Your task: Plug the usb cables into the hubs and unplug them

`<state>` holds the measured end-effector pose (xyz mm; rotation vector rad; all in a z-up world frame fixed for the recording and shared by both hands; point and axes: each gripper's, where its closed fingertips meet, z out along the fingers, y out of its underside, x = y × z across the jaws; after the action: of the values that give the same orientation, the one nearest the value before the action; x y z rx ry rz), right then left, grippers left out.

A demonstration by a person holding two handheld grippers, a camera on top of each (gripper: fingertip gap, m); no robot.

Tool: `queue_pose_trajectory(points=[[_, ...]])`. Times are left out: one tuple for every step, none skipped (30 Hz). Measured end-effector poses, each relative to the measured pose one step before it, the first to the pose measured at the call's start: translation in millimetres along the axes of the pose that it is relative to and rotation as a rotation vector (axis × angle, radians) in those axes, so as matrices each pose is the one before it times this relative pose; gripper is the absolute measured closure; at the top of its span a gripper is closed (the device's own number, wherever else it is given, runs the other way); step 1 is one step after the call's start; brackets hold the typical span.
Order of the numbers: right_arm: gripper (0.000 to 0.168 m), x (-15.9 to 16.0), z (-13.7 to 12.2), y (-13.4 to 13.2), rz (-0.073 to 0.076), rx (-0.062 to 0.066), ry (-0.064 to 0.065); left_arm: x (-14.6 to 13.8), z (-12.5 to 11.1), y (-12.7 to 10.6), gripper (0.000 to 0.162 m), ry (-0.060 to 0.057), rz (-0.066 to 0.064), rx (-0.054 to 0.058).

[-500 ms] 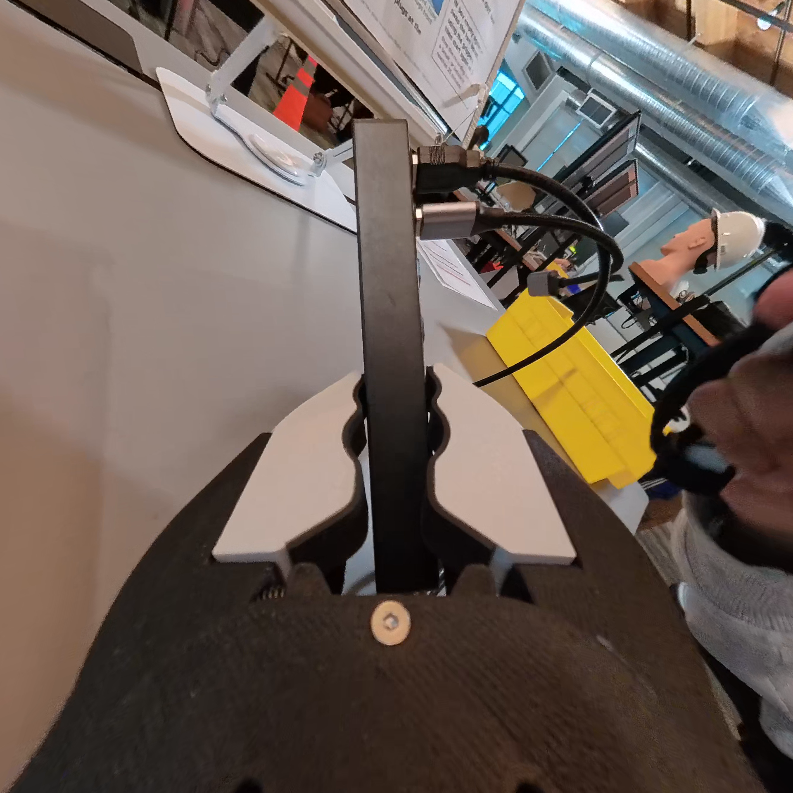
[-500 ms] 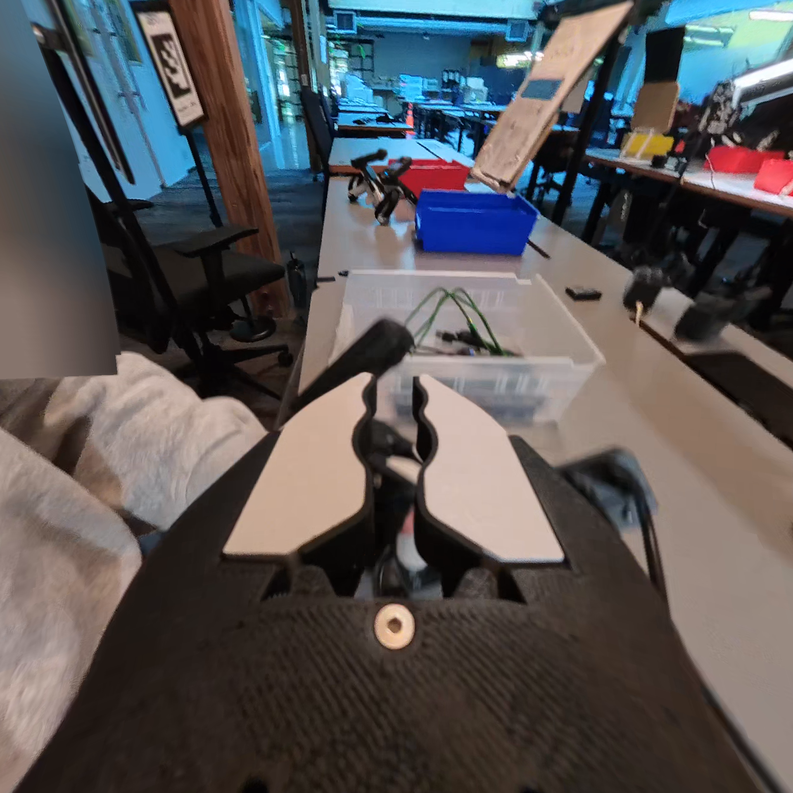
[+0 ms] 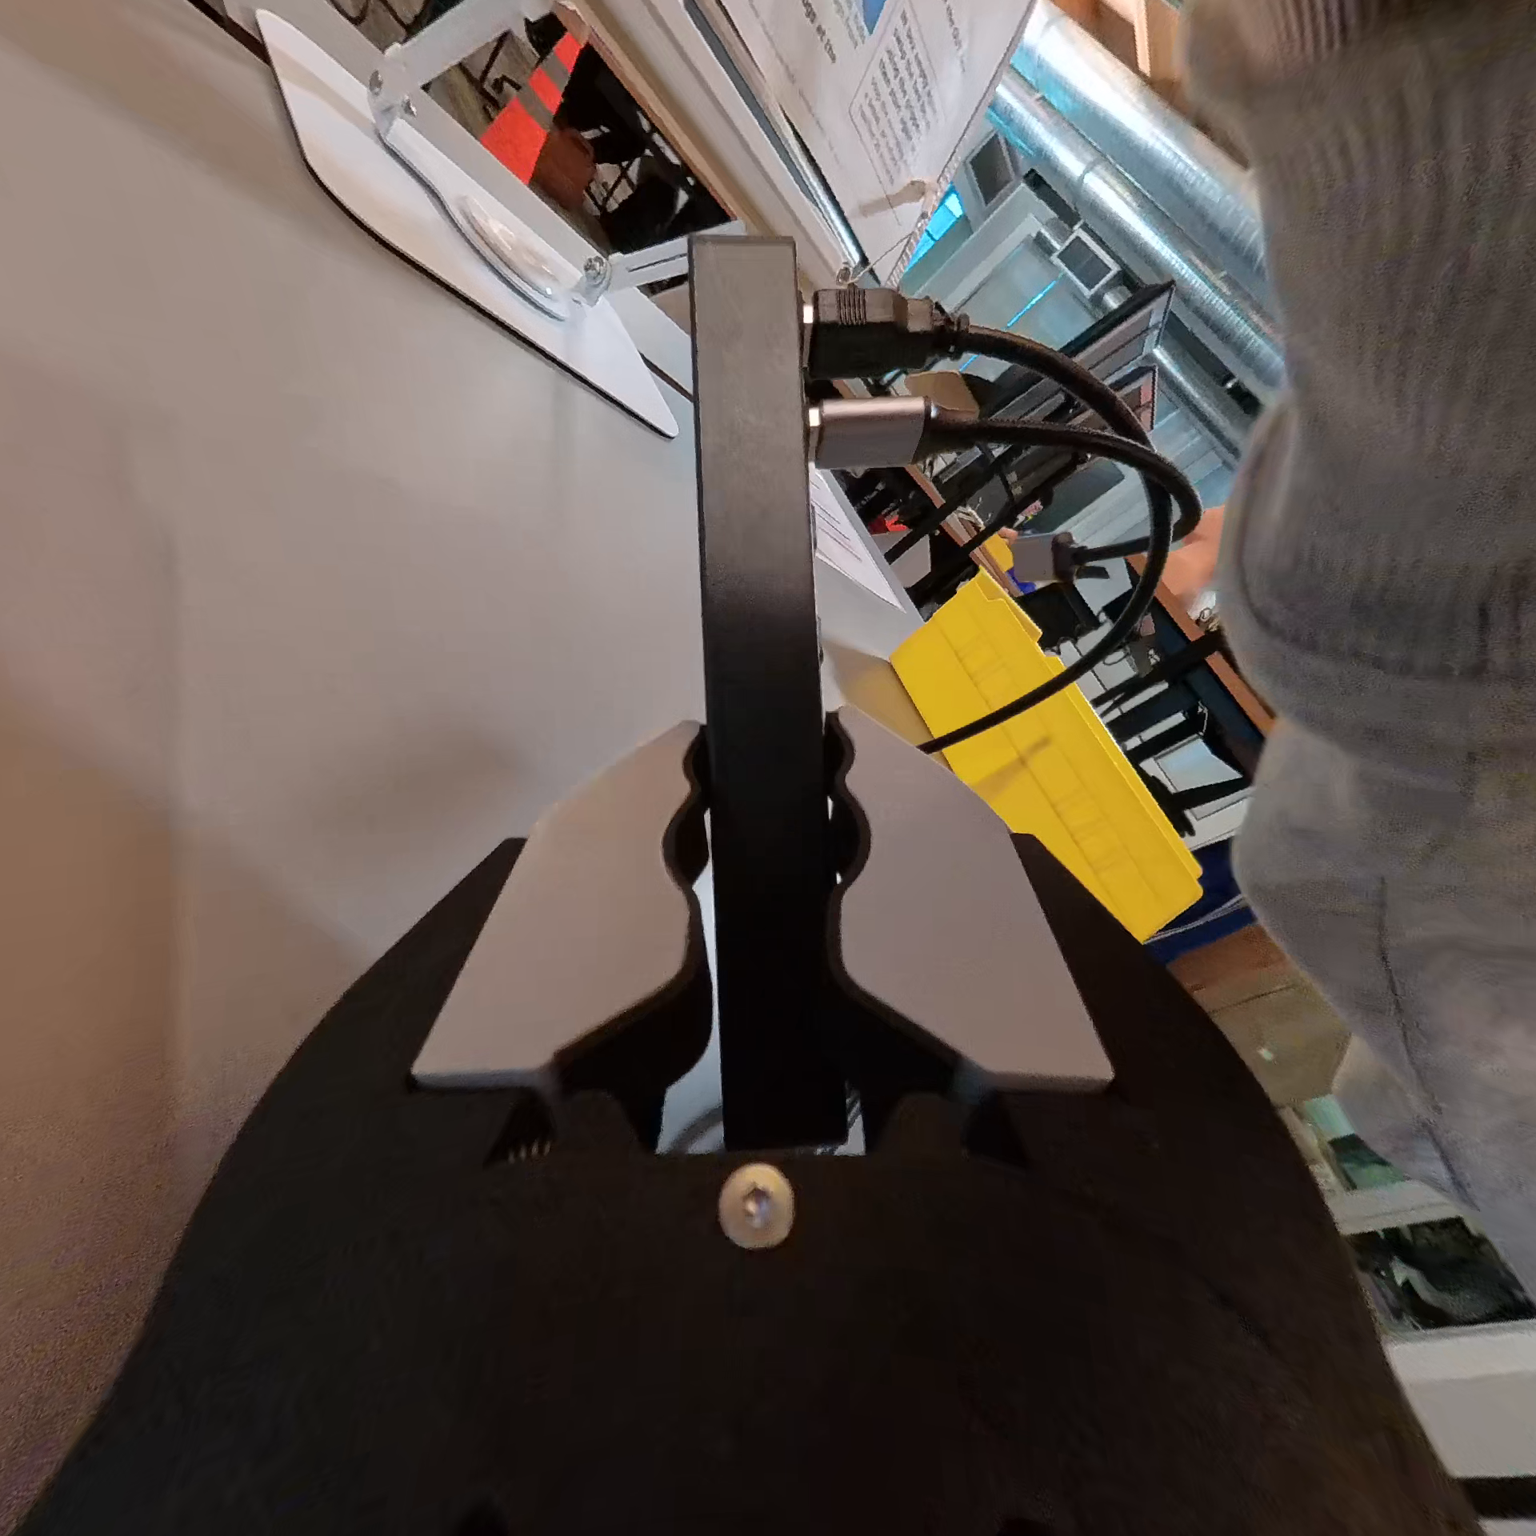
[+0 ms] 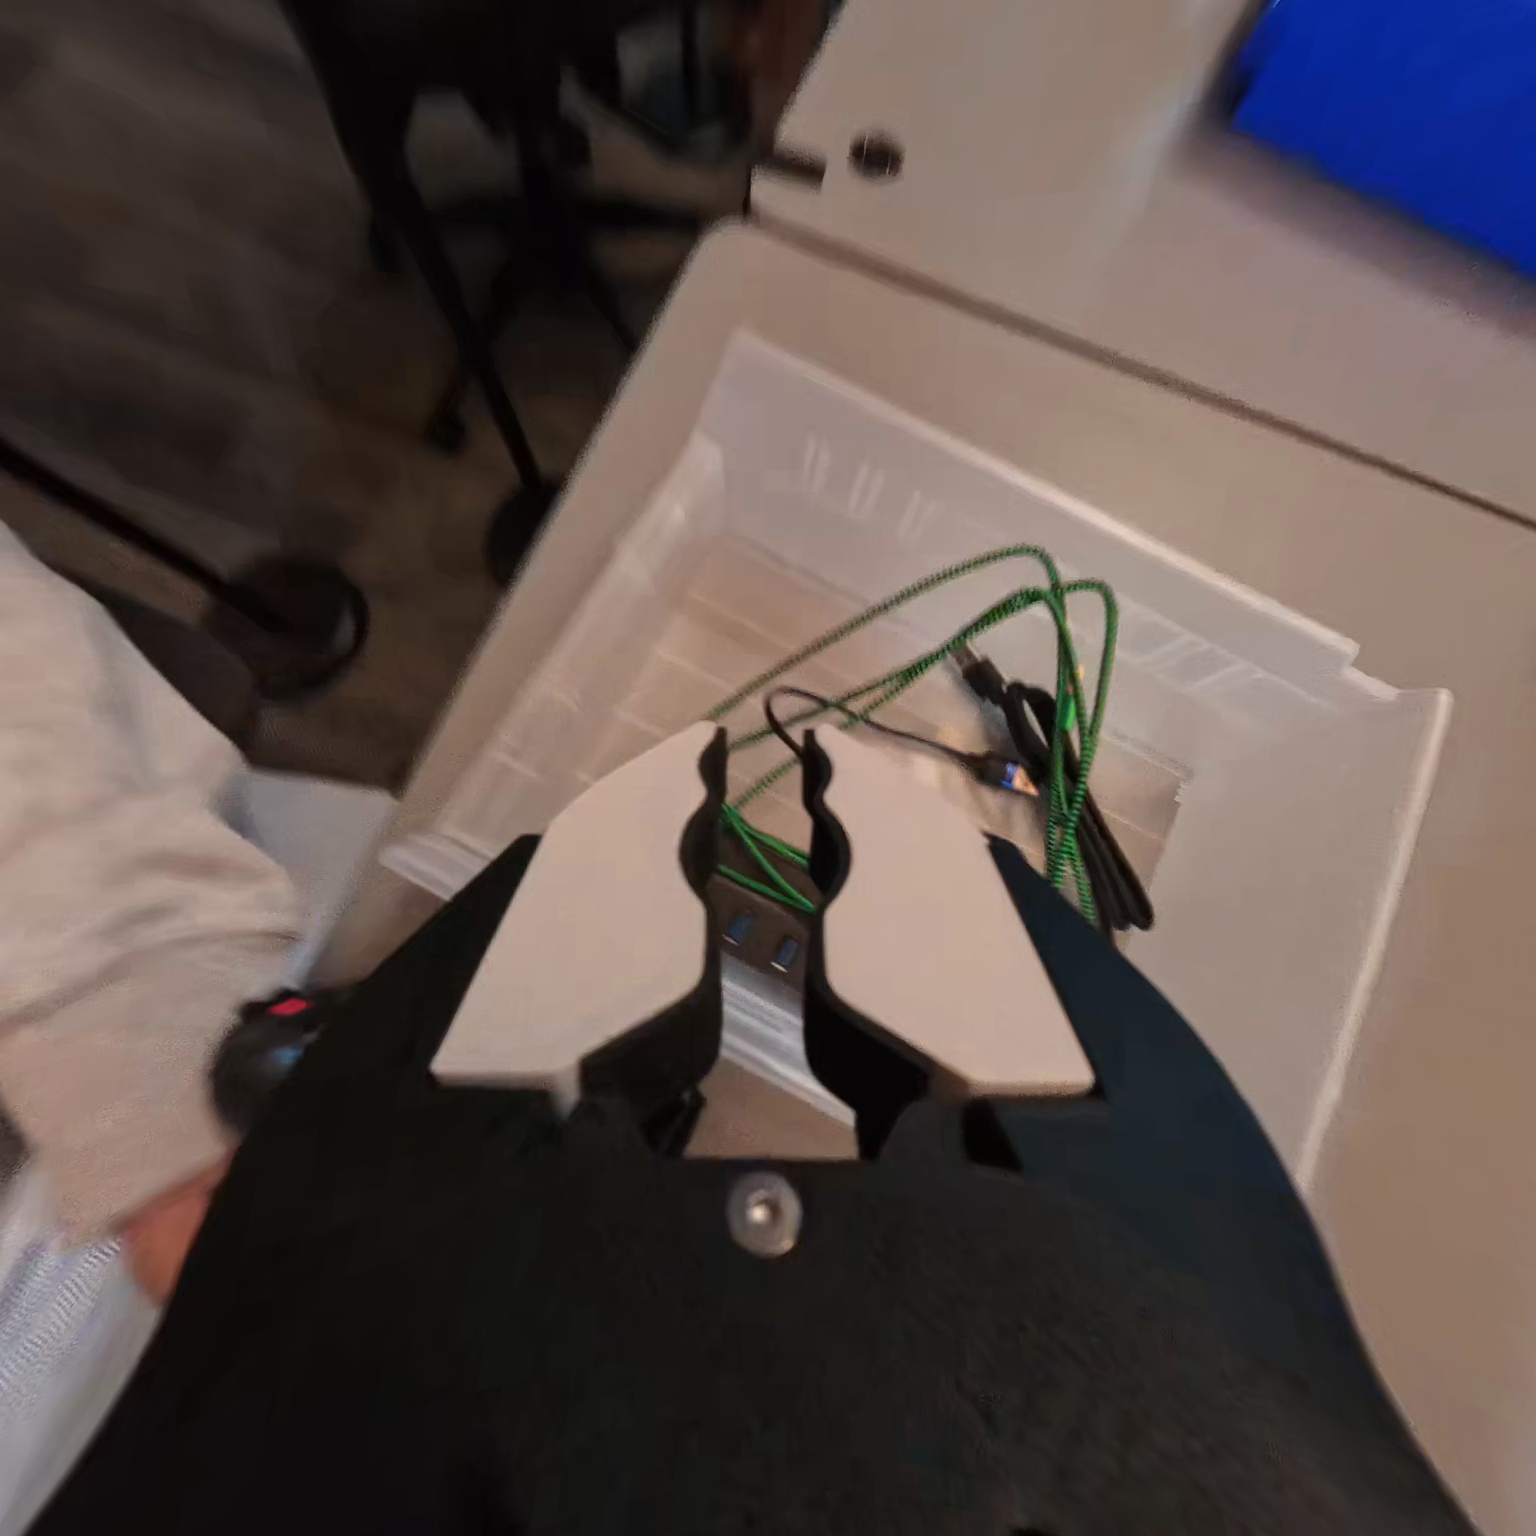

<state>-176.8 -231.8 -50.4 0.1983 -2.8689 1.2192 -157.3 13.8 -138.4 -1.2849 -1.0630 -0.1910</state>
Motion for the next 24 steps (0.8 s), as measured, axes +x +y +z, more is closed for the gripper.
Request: queue_pose_trajectory(points=[[0.147, 7.42, 13.86, 11.56, -0.0531, -0.0994, 0.0036, -0.58, 0.31, -0.34, 0.136, 0.0016, -0.0064, 0.0013], [0.148, 6.02, 13.96, 12.28, -0.0529, -0.1067, 0.0045, -0.83, 0.17, -0.38, 0.135, -0.0006, -0.0063, 0.0007], [0.150, 3.78, 13.23, 10.23, -0.0518, -0.0956, 0.0002, -0.82, 0.15, -0.21, 0.136, -0.0015, -0.0060, 0.0007], [0.151, 1.61, 11.59, 6.07, -0.0476, -0.0685, -0.0042, -0.69, 0.00, -0.24, 0.135, -0.0008, -0.0053, 0.0006], [0.150, 0.33, 9.63, 2.28, -0.0399, -0.0403, -0.0102, -0.46, 0.17, -0.20, 0.135, -0.0007, -0.0038, 0.0005], [0.149, -1.01, 7.74, 0.04, -0.0286, -0.0248, -0.0197, -0.35, 0.12, -0.03, 0.135, -0.0004, -0.0025, -0.0005], [0.148, -2.21, 6.31, -0.97, -0.0177, -0.0181, -0.0304, -0.26, 0.36, 0.13, 0.135, 0.0001, -0.0019, -0.0015], [0.144, -1.92, 5.68, -0.83, -0.0139, -0.0190, -0.0280, -0.10, 0.26, 0.11, 0.135, 0.0000, -0.0015, -0.0018], [0.142, 0.27, 5.37, 0.24, -0.0182, -0.0252, -0.0096, -0.29, 0.32, 0.08, 0.135, -0.0007, -0.0011, -0.0012], [0.141, 1.83, 4.96, 1.04, -0.0264, -0.0282, 0.0050, -0.15, 0.22, -0.03, 0.135, -0.0003, -0.0011, -0.0005], [0.139, 2.23, 4.76, 0.96, -0.0298, -0.0246, 0.0127, -0.23, 0.20, 0.07, 0.135, -0.0006, -0.0015, -0.0008], [0.137, 1.77, 4.32, 0.92, -0.0255, -0.0205, 0.0125, -0.17, 0.00, -0.05, 0.135, -0.0005, -0.0016, -0.0004], [0.143, 0.68, 3.68, 0.78, -0.0158, -0.0162, 0.0053, -0.20, -0.05, -0.08, 0.135, -0.0002, -0.0016, 0.0006], [0.154, -0.11, 2.47, 0.37, -0.0062, -0.0103, 0.0009, -0.22, -0.07, -0.05, 0.135, -0.0005, -0.0018, 0.0003], [0.160, -0.91, 0.78, 0.08, -0.0036, -0.0030, -0.0016, -0.21, 0.10, 0.05, 0.135, -0.0006, -0.0016, -0.0004], [0.163, -1.72, -1.64, 0.09, -0.0051, 0.0029, -0.0063, -0.10, -0.05, 0.02, 0.135, -0.0002, -0.0014, -0.0004], [0.165, -1.00, -4.48, -0.51, -0.0032, 0.0120, -0.0031, -0.25, 0.11, 0.03, 0.135, -0.0007, -0.0012, -0.0003], [0.165, 0.60, -7.27, -1.54, 0.0035, 0.0259, 0.0046, -0.18, 0.01, 0.09, 0.135, -0.0009, -0.0008, -0.0007], [0.165, 1.86, -9.74, -2.71, 0.0106, 0.0369, 0.0083, -0.25, 0.15, 0.09, 0.135, -0.0009, -0.0008, -0.0015], [0.165, 2.03, -11.69, -3.74, 0.0150, 0.0467, 0.0060, -0.23, 0.25, 0.09, 0.135, -0.0011, -0.0009, -0.0012], [0.165, 2.14, -13.04, -4.46, 0.0168, 0.0495, 0.0054, -0.19, 0.19, -0.02, 0.135, -0.0008, -0.0006, -0.0001], [0.165, 2.10, -13.67, -5.06, 0.0125, 0.0503, 0.0087, -0.10, 0.22, -0.12, 0.135, -0.0003, -0.0007, -0.0004], [0.165, 1.98, -13.71, -5.48, 0.0036, 0.0521, 0.0118, -0.17, 0.17, 0.02, 0.135, -0.0006, -0.0005, -0.0004], [0.165, 1.66, -12.82, -5.45, -0.0029, 0.0521, 0.0151, -0.15, 0.18, -0.08, 0.135, -0.0008, -0.0001, -0.0002]])
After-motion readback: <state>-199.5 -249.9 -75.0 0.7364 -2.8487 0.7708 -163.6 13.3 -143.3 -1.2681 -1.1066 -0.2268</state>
